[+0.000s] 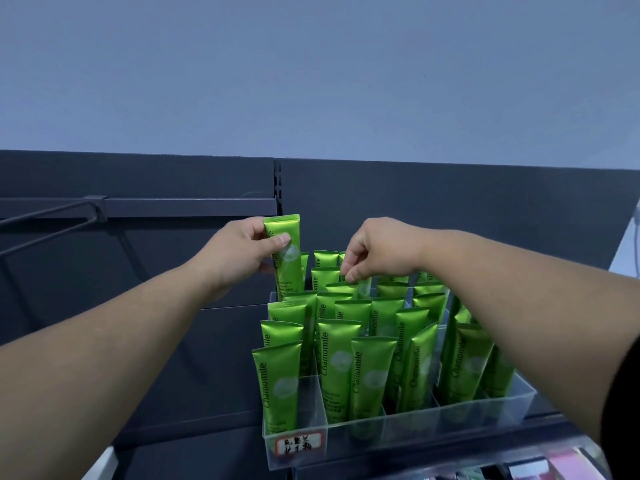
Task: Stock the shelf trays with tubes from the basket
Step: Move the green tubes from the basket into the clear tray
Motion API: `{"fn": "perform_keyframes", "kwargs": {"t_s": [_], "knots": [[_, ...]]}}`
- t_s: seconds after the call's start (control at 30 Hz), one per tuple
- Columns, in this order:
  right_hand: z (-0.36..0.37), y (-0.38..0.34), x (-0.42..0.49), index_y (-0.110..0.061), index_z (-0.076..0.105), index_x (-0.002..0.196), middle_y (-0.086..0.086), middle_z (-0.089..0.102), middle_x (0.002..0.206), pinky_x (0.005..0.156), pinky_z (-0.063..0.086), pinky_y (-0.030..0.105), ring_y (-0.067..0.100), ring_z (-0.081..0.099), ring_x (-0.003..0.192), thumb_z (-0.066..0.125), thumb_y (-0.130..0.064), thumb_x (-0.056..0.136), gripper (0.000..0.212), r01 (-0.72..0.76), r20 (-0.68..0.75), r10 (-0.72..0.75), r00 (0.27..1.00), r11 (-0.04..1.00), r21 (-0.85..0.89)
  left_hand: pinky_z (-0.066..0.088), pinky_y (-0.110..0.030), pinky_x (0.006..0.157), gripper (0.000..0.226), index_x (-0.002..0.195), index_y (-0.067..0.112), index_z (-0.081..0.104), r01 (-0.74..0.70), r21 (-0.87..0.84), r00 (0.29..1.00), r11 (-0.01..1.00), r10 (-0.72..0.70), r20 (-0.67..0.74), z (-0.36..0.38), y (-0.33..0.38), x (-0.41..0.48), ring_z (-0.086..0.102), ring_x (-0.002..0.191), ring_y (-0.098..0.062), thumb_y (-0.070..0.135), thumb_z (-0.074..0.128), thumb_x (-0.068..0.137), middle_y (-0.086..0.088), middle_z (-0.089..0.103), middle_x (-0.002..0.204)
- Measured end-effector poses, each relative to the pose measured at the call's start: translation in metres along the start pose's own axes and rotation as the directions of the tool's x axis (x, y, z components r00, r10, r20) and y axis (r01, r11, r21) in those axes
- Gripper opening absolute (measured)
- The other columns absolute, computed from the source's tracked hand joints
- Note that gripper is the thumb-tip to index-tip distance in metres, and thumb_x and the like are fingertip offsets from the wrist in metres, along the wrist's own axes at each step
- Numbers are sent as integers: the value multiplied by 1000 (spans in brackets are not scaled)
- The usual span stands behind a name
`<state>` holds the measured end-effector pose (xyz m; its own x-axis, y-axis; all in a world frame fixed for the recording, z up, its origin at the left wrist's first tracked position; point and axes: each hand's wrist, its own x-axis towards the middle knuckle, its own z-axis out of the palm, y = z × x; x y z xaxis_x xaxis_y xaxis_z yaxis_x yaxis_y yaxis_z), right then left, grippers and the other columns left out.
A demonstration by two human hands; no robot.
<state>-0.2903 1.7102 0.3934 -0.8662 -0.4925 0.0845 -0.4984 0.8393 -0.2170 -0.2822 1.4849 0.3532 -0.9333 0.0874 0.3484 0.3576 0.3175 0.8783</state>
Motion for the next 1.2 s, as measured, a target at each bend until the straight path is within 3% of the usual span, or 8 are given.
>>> {"fn": "perform_keyframes", "kwargs": {"t_s": [0.17, 0.3, 0.6, 0.77, 0.93, 1.0, 1.07, 1.2], "knots": [[-35, 19, -15, -23, 75, 91, -19, 66, 57, 54, 40, 4, -9, 57, 50, 74, -22, 83, 8, -14, -145, 34, 989, 991, 137, 54, -19, 64, 8, 94, 23, 67, -76, 2, 996, 997, 76, -47, 3, 33, 14, 65, 84, -14, 20, 60, 93, -1, 72, 94], [-57, 35, -31, -25, 74, 95, -5, 71, 75, 60, 47, 7, -4, 58, 52, 73, -27, 84, 12, 11, -213, 29, 977, 984, 180, 56, -34, 81, 10, 98, 20, 69, -128, 33, 990, 991, 130, -46, 20, 61, 25, 67, 94, -21, 24, 62, 91, -5, 72, 101], [-70, 71, -51, -20, 69, 84, -14, 64, 61, 54, 43, 9, -6, 54, 51, 78, -23, 78, 12, 155, -276, -57, 960, 924, 349, 52, -19, 68, 12, 100, 20, 70, -217, 24, 970, 976, 213, 119, 115, 112, 33, 66, 82, -7, 17, 64, 90, 0, 73, 96], [-71, 105, -57, -17, 71, 103, -4, 74, 89, 77, 52, 21, 10, 67, 80, 79, -22, 77, 27, 162, -292, -67, 954, 935, 315, 54, -19, 66, 9, 94, 16, 69, -196, -11, 975, 980, 196, 103, 154, 119, 39, 65, 76, -7, 11, 64, 89, 0, 71, 87], [-73, 142, -58, -20, 71, 106, -2, 74, 95, 93, 51, 33, 15, 68, 93, 78, -21, 78, 29, 179, -358, -65, 931, 939, 295, 54, -24, 72, 7, 89, 15, 67, -165, -38, 986, 986, 166, 22, 179, 119, 51, 58, 68, -7, 13, 61, 92, 0, 64, 78], [-75, 157, -57, -19, 71, 102, -4, 73, 92, 88, 52, 29, 14, 68, 90, 76, -25, 79, 25, 168, -417, -33, 908, 941, 293, 55, -26, 76, 6, 92, 17, 68, -124, 40, 991, 991, 126, -34, 184, 114, 55, 61, 69, -5, 18, 63, 91, -3, 66, 81], [-77, 170, -58, -19, 70, 97, -6, 70, 86, 74, 47, 21, 11, 63, 81, 73, -30, 82, 19, 158, -489, 5, 872, 943, 292, 53, -21, 76, 9, 96, 21, 71, -101, 270, 990, 957, 123, -64, 188, 105, 58, 63, 76, -5, 24, 66, 89, 2, 70, 86], [-76, 193, -57, -17, 71, 97, 3, 73, 88, 74, 51, 30, 20, 68, 79, 68, -35, 86, 22, 144, -506, 71, 859, 917, 373, 42, -12, 75, 18, 105, 28, 69, -103, 681, 994, 725, 46, 102, 204, 90, 59, 61, 93, -3, 31, 66, 88, 14, 66, 96]]}}
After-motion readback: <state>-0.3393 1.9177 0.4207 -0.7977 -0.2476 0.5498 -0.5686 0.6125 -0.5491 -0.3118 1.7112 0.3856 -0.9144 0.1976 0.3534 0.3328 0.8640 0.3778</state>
